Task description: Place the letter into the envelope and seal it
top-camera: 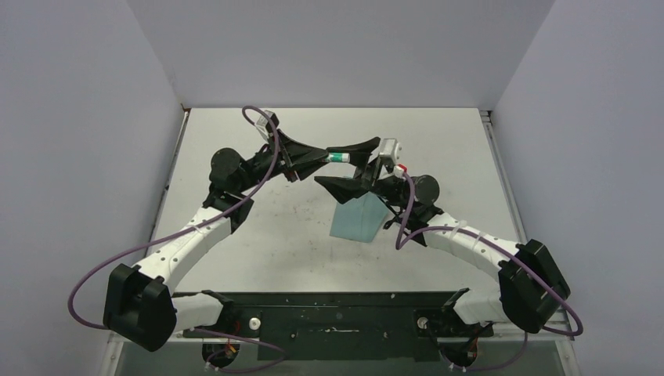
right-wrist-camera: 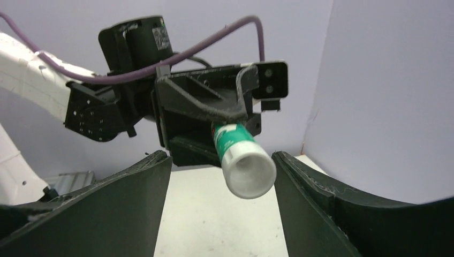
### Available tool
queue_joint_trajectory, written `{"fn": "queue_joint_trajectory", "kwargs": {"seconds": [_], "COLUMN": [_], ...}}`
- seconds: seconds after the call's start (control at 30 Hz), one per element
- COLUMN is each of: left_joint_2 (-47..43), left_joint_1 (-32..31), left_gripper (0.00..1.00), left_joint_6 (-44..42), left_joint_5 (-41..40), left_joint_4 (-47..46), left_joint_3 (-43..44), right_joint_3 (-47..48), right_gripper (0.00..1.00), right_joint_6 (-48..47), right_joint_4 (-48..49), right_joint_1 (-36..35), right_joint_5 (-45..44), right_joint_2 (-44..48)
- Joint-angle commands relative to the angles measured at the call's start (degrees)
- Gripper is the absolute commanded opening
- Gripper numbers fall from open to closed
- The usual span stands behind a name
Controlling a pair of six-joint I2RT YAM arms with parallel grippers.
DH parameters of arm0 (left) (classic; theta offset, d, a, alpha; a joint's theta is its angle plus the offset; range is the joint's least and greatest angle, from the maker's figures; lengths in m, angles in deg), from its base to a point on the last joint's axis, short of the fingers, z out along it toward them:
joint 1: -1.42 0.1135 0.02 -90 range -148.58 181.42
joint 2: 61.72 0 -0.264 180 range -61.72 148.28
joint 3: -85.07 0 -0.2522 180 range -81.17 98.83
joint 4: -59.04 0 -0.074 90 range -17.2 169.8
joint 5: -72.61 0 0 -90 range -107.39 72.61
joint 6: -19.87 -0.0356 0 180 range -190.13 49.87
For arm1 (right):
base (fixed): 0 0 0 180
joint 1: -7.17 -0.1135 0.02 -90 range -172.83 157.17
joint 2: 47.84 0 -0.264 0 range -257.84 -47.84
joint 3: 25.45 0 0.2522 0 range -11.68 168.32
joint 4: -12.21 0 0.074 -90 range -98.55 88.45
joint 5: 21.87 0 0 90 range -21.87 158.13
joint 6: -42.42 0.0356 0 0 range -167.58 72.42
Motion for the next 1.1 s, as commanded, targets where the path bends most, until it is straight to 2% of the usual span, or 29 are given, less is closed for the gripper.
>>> {"fn": "queue_joint_trajectory", "kwargs": {"seconds": [0.0,0.23,0.37,0.47,0.57,0.7,0.87,0.93,1.07], "left_joint_2": [-1.3,-1.8,-2.2,-2.4,-2.7,-3.4,-3.6,-3.7,-3.5], "left_joint_1": [-0.3,-0.2,-0.2,-0.2,-0.2,-0.3,-0.3,-0.3,-0.3], "left_gripper": [0.0,0.0,0.0,0.0,0.0,0.0,0.0,0.0,0.0], "left_joint_6": [2.7,2.5,1.9,1.4,0.1,-1.1,-2.0,-2.4,-2.2], "left_joint_5": [-1.6,-0.8,-0.8,-0.5,-0.1,-0.2,-0.4,-0.6,-0.8], "left_joint_4": [-5.5,-5.1,-4.4,-4.1,-1.9,-0.1,0.9,1.7,1.1], "left_joint_3": [-0.6,-1.3,-1.2,-1.0,-0.9,-0.7,-0.4,-0.4,-0.2], "right_joint_3": [-0.3,0.9,1.7,2.0,2.2,3.1,3.5,3.7,4.1], "right_gripper": [0.68,0.59,0.44,0.37,0.34,0.37,0.36,0.33,0.18], "right_joint_6": [0.5,0.7,-0.1,-0.6,-0.8,-1.0,0.0,0.8,0.4], "right_joint_4": [11.9,8.8,6.2,5.1,4.8,3.5,5.6,6.2,4.6], "right_joint_1": [-0.2,-0.1,-0.1,-0.1,-0.1,-0.1,-0.1,-0.1,-0.2], "right_joint_5": [-3.4,-1.7,-0.6,-0.6,-1.1,-0.6,1.7,2.2,2.9], "right_joint_2": [1.7,2.4,2.1,2.3,2.6,2.4,1.7,1.5,1.3]}}
